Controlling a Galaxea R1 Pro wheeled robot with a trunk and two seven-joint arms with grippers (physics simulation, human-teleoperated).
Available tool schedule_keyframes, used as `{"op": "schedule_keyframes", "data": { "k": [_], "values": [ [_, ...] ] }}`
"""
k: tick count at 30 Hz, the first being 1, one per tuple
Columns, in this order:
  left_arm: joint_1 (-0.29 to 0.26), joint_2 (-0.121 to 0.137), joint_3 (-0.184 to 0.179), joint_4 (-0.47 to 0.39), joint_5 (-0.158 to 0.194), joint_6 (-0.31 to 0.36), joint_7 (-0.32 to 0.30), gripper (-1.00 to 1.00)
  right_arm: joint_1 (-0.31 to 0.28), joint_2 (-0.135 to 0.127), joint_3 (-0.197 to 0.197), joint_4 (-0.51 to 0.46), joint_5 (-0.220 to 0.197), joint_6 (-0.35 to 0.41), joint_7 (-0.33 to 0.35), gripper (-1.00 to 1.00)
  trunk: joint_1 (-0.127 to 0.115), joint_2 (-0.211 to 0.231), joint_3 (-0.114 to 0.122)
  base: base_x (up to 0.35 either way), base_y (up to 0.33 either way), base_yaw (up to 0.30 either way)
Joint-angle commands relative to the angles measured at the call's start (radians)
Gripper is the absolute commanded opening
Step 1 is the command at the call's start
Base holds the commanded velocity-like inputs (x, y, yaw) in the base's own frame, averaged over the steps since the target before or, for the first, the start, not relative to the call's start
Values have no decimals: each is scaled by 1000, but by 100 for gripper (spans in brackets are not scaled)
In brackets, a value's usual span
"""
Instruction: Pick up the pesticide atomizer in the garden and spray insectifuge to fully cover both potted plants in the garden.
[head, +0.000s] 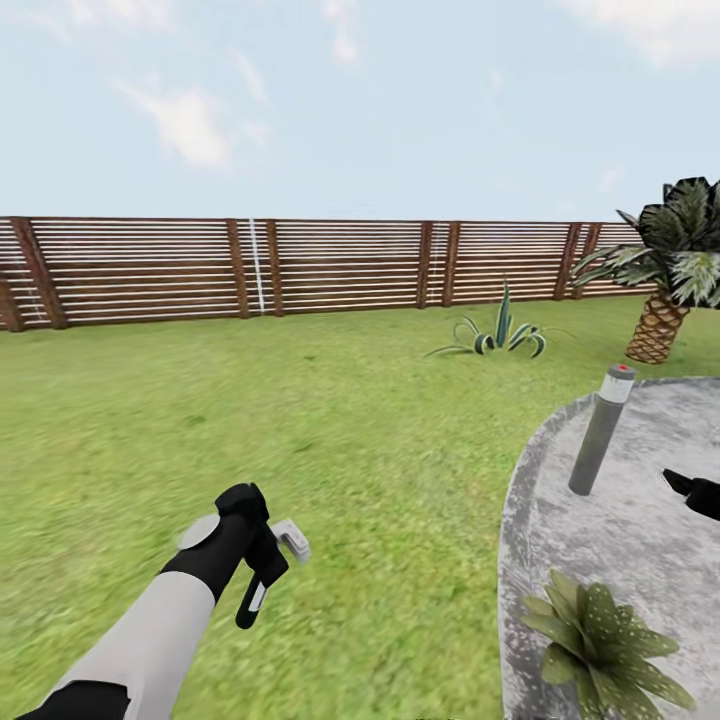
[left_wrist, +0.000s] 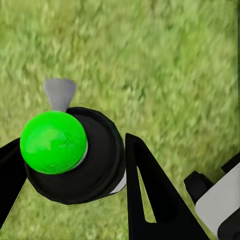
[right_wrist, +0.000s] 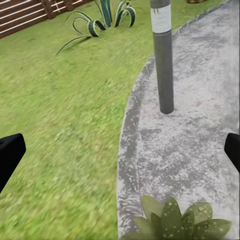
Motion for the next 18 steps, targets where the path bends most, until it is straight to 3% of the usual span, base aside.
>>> {"op": "schedule_keyframes", "data": {
  "k": [1, 18],
  "values": [
    [0, 0, -1, -1, -7, 7, -8, -100, -1, 0, -1, -1, 11, 2, 10, 100, 0, -1, -1, 0, 0, -298],
    [0, 0, -1, -2, -8, 8, -8, -100, -2, 2, 0, -1, 12, 2, 10, 100, 0, -1, -1, 0, 21, -300]
  ]
}}
